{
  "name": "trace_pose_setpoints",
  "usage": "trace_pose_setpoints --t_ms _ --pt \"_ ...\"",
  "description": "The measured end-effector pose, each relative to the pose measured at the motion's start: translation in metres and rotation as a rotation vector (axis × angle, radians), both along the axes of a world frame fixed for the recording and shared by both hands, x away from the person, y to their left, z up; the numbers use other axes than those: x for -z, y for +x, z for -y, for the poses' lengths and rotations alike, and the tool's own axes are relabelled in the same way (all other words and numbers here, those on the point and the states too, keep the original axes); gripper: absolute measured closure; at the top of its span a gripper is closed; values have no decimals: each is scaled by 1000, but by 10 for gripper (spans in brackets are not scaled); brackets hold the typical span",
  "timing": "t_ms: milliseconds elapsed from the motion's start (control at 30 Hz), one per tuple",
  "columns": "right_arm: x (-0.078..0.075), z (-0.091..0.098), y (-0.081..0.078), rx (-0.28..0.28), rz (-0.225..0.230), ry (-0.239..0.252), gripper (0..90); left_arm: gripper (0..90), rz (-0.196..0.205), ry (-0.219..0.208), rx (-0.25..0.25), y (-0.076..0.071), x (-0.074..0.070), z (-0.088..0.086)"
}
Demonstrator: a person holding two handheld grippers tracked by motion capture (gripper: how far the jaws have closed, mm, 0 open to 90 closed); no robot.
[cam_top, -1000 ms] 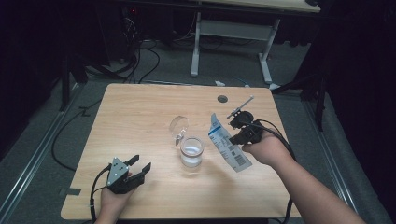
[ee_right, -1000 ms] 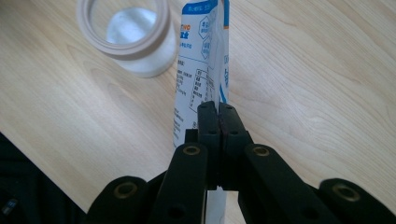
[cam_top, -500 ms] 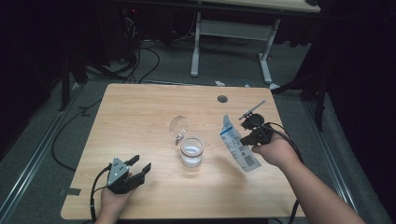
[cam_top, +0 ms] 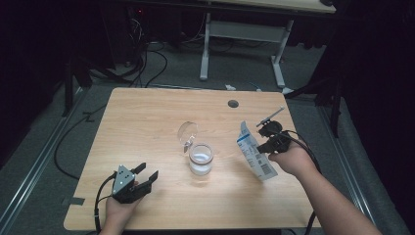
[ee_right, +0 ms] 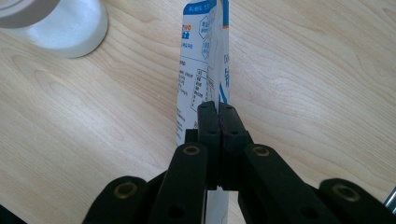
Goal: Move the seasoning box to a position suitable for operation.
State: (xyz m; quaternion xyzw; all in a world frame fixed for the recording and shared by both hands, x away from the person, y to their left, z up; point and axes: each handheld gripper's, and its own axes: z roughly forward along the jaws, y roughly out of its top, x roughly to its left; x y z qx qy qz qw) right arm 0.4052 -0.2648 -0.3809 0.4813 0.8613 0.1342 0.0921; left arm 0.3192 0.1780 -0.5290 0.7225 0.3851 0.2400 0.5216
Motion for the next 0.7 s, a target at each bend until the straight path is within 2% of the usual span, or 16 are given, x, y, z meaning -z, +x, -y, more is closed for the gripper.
trace_pose_setpoints --t_ms 400,433,500,700 --pt "-1 3 -2 32 19 13 898 422 -3 -6 -3 0 0 -1" --pt "-2 3 -2 21 30 11 898 422 -3 -6 -4 0 -1 -1" --pt "-4 3 -3 31 37 14 898 422 -4 -6 -3 0 -1 -1" --pt "-8 4 -6 47 98 36 898 422 -4 -6 -3 0 -1 -1"
